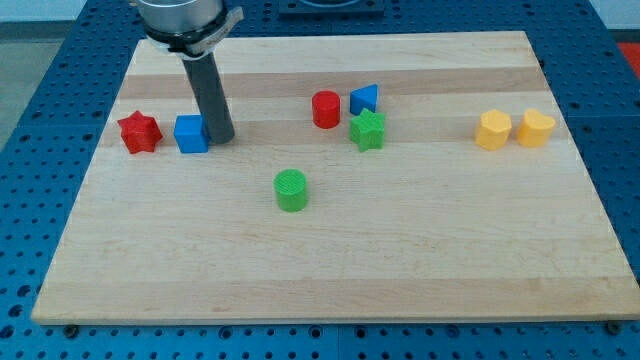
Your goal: Slide the green circle diagonally to the bottom right side of the blue cube
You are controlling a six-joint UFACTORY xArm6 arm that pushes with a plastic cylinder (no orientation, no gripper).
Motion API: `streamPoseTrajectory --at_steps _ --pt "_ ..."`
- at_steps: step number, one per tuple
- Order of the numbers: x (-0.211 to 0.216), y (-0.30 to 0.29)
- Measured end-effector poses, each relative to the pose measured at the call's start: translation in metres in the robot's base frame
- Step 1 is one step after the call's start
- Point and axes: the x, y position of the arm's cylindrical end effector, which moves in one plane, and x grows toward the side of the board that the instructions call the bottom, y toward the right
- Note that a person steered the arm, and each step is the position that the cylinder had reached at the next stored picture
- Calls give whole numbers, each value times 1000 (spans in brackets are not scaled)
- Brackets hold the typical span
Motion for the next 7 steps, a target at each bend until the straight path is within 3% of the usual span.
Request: streamPoseTrajectory --at_steps 3,4,5,7 --pt "54 142" --pt "96 174" --pt "130 171" --pt "134 112"
